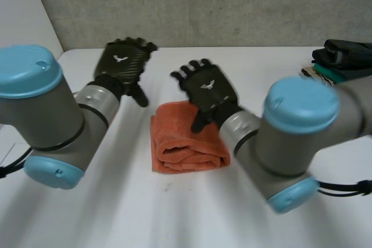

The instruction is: Fold the laundry.

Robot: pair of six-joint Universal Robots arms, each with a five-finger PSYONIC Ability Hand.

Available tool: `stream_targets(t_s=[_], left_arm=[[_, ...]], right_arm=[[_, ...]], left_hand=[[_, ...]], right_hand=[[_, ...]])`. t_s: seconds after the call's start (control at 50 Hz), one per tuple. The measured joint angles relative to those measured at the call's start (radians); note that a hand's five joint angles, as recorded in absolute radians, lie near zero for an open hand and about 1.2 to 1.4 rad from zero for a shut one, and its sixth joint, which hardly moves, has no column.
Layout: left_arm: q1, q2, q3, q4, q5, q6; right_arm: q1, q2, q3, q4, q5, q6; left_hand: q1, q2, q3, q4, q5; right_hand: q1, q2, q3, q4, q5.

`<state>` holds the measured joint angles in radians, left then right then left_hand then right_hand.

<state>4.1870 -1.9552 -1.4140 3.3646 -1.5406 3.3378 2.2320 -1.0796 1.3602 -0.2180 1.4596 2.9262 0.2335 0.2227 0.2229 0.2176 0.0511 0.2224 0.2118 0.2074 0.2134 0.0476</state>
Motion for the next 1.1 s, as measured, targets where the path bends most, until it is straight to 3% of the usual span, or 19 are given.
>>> stream_targets(t_s=[0.08, 0.16, 0.42, 0.52, 0.64, 0.84, 1.0, 1.06, 1.1], left_arm=[[-0.043, -0.07, 0.058, -0.013, 0.05, -0.047], [-0.075, -0.164, 0.126, -0.074, 0.05, -0.069], [-0.083, -0.375, 0.293, -0.411, -0.174, -0.057], [-0.084, -0.361, 0.296, -0.448, -0.195, -0.043], [-0.084, -0.272, 0.295, -0.432, -0.159, -0.024], [-0.025, -0.082, 0.288, -0.293, 0.085, -0.021], [0.024, -0.002, 0.276, -0.292, 0.49, -0.029], [0.026, 0.013, 0.264, -0.333, 0.616, -0.03], [0.025, 0.017, 0.259, -0.351, 0.655, -0.029]], right_arm=[[-0.067, 0.02, -0.078, 0.17, -0.024, 0.162], [-0.11, 0.109, -0.19, 0.327, -0.038, 0.217], [-0.121, 0.448, -0.535, 0.653, -0.059, 0.163], [-0.111, 0.44, -0.562, 0.675, 0.002, 0.07], [-0.087, 0.319, -0.495, 0.578, 0.099, -0.064], [0.012, 0.104, -0.15, 0.258, 0.19, -0.284], [0.108, 0.095, 0.118, 0.03, 0.199, -0.275], [0.121, 0.128, 0.155, -0.053, 0.197, -0.262], [0.122, 0.149, 0.161, -0.092, 0.196, -0.26]], left_hand=[[0.0, 0.0, 0.0, 0.0, 0.0], [0.0, 0.0, 0.0, 0.0, 0.0], [0.0, 0.0, 0.0, 0.0, 0.0], [0.0, 0.0, 0.0, 0.0, 0.0], [0.0, 0.0, 0.0, 0.0, 0.0], [0.0, -0.002, 0.0, 0.0, 0.0], [0.0, -0.003, 0.0, 0.0, 0.0], [0.0, -0.003, 0.0, 0.0, 0.0], [0.0, -0.003, 0.0, 0.0, 0.0]], right_hand=[[0.0, 0.0, 0.0, 0.0, 0.0], [0.0, 0.0, 0.0, 0.0, 0.0], [-0.005, -0.023, -0.003, 0.0, 0.0], [-0.036, -0.043, -0.017, 0.0, 0.0], [-0.036, -0.043, -0.016, 0.0, -0.001], [-0.036, -0.043, -0.017, 0.0, 0.0], [-0.036, -0.043, -0.017, 0.0, 0.0], [-0.036, -0.043, -0.016, 0.0, -0.001], [-0.036, -0.043, -0.016, 0.0, 0.0]])
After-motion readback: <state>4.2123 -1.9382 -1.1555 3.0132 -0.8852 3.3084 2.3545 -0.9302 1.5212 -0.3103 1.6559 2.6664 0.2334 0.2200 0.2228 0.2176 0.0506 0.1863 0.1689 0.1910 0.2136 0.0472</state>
